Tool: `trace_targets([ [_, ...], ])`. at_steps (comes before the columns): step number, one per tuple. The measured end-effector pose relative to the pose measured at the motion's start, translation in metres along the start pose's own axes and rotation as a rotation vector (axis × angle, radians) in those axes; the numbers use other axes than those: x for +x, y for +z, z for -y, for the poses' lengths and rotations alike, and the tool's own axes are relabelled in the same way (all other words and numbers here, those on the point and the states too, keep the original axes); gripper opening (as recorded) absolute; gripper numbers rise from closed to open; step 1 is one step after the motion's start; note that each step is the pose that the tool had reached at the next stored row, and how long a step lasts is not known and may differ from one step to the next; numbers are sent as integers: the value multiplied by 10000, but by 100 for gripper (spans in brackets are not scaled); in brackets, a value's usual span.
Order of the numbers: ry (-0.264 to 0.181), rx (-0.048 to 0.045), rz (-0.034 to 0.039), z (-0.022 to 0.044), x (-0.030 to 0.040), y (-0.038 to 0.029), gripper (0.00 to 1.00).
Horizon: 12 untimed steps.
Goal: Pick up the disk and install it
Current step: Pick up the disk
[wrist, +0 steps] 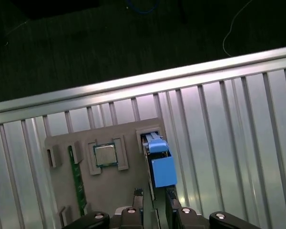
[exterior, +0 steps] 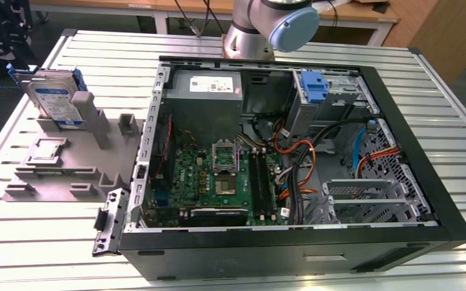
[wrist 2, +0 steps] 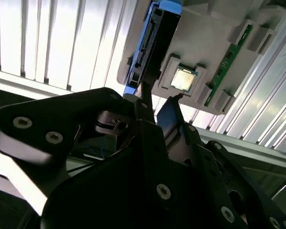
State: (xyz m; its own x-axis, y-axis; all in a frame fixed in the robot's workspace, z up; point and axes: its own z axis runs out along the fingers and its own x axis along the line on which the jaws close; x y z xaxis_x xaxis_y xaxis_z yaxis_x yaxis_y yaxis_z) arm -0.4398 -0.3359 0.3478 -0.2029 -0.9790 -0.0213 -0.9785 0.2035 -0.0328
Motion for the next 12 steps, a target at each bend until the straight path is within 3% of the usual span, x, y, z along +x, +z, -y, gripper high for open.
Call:
trace_targets([
  [4, -75, -4, 23, -84, 18, 14, 32],
  [12, -895, -22, 51, -92, 17, 37, 34],
])
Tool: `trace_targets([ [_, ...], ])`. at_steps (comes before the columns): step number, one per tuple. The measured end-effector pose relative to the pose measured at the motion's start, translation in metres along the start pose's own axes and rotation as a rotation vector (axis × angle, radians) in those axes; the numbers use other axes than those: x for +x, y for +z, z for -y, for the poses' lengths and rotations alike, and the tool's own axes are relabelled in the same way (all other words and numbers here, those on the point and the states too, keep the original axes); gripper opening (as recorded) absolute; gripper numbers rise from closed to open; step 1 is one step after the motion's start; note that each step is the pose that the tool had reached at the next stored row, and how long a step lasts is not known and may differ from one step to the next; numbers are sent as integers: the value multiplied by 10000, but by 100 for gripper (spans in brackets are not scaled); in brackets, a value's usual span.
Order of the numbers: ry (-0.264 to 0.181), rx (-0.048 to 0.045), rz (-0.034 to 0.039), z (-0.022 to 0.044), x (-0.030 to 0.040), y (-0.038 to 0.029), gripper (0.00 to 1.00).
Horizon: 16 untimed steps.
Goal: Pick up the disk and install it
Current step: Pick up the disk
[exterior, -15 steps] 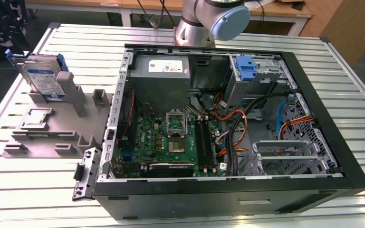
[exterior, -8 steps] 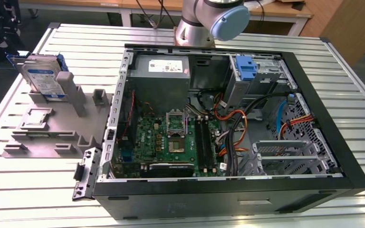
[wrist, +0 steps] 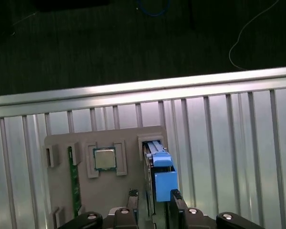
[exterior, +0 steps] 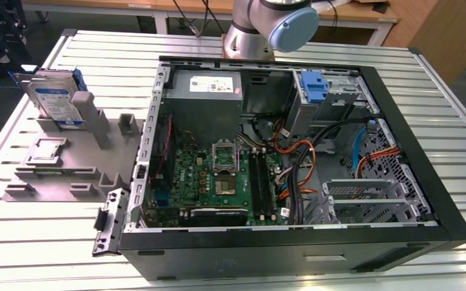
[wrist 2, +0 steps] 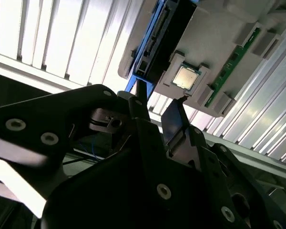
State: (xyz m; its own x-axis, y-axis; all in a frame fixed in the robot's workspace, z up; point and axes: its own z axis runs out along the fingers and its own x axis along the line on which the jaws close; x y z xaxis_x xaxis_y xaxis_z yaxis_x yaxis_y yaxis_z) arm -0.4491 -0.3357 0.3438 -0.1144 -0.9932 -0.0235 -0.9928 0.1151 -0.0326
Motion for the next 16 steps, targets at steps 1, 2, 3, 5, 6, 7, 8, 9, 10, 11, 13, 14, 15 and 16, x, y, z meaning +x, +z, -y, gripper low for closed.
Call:
trace_targets([
  [1, -38, -1, 1, 0, 1, 5, 40],
  [2, -74, -2, 2, 0, 1, 9, 40],
  [3, -109, -4, 3, -1, 1, 16, 40],
  [5, -165, -7, 4, -7, 3, 25, 40],
  [6, -185, -6, 6, -10, 3, 28, 40],
  [7, -196, -6, 6, -11, 3, 29, 40],
  [8, -200, -7, 5, -12, 2, 29, 40],
  [9, -202, -7, 6, -13, 3, 29, 40],
  [10, -202, -7, 6, -14, 3, 29, 40],
  [11, -202, -7, 6, -14, 3, 29, 40],
  [13, -202, -7, 6, -14, 3, 29, 40],
  [14, -202, -8, 6, -14, 3, 29, 40],
  [15, -202, -16, 5, -14, 3, 29, 40],
  [16, -201, -26, 5, -15, 2, 31, 40],
])
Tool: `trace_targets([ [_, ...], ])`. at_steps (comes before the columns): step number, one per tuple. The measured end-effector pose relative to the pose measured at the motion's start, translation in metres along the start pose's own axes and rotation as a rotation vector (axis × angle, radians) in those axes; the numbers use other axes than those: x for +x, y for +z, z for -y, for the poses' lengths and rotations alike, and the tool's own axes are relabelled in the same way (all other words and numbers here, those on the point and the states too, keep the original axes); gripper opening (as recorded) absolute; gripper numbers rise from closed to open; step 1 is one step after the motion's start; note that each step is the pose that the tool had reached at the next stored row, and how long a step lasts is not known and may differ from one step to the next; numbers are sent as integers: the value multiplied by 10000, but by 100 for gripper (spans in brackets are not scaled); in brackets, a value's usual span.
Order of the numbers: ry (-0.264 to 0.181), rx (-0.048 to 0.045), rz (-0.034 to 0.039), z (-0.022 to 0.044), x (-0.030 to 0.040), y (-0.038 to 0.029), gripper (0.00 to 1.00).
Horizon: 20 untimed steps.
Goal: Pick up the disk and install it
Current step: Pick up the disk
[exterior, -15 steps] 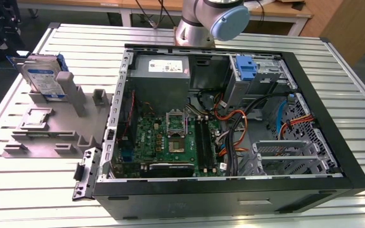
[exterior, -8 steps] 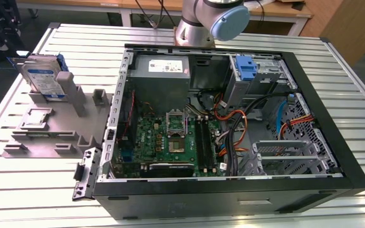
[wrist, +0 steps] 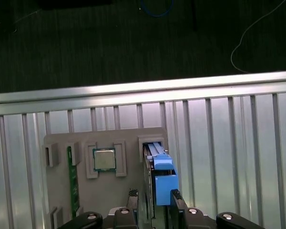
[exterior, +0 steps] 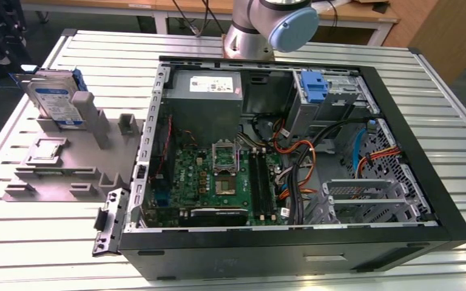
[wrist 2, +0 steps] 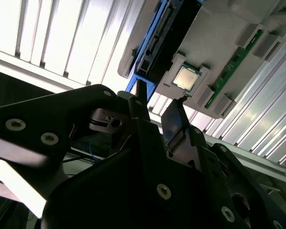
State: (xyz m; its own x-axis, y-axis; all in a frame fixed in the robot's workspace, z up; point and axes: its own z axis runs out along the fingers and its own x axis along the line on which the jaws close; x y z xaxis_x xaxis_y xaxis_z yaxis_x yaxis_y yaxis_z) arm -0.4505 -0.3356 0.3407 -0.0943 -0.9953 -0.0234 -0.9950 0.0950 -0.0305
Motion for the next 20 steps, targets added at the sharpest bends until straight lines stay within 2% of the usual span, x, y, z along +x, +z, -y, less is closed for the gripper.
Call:
trace_targets([
  [5, -39, -17, 10, -1, -16, 9, 40],
  [8, -90, -92, 52, -3, -31, 12, 40],
  [12, -125, -210, 55, -6, -59, 25, 40],
  [15, -149, -219, 62, -9, -81, 46, 40],
  [20, -192, -228, 114, -14, -110, 81, 40],
])
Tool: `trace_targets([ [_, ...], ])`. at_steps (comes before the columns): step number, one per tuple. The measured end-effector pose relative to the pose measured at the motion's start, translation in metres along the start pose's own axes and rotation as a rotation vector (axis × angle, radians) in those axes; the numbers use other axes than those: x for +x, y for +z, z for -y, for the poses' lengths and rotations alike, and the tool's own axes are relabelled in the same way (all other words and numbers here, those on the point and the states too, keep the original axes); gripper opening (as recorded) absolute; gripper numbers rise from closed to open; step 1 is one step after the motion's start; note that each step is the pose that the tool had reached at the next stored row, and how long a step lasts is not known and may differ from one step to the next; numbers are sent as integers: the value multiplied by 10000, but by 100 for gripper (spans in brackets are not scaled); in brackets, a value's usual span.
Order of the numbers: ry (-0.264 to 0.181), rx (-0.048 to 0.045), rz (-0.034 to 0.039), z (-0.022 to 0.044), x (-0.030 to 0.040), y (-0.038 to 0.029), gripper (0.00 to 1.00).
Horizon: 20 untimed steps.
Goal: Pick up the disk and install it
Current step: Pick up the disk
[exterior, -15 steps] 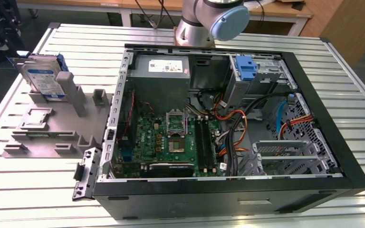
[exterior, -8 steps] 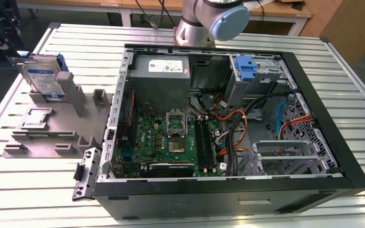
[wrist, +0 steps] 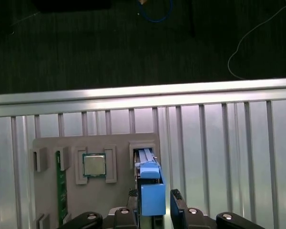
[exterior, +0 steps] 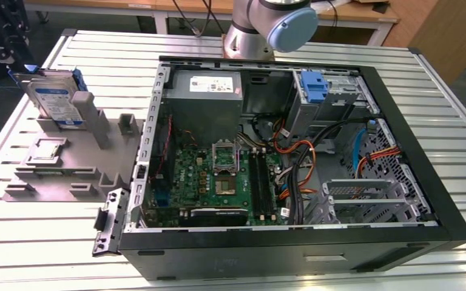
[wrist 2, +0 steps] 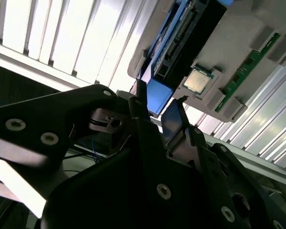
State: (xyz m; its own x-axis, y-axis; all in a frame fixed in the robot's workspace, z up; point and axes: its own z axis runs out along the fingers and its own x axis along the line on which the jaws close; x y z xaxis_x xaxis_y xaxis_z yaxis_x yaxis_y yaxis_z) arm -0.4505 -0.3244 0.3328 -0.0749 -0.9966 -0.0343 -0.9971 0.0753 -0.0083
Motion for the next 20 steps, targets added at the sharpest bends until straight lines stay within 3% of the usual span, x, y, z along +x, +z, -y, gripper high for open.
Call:
trace_targets([
  [4, -24, -1, 16, -38, 2, 24, 40],
  [10, -29, -2, 16, -42, 2, 27, 40],
  [12, -29, -2, 16, -41, 2, 27, 41],
  [13, -30, -2, 16, -42, 2, 27, 47],
  [16, -35, -2, 16, -41, 2, 27, 47],
  [20, -359, -13, 19, -42, 3, 31, 47],
])
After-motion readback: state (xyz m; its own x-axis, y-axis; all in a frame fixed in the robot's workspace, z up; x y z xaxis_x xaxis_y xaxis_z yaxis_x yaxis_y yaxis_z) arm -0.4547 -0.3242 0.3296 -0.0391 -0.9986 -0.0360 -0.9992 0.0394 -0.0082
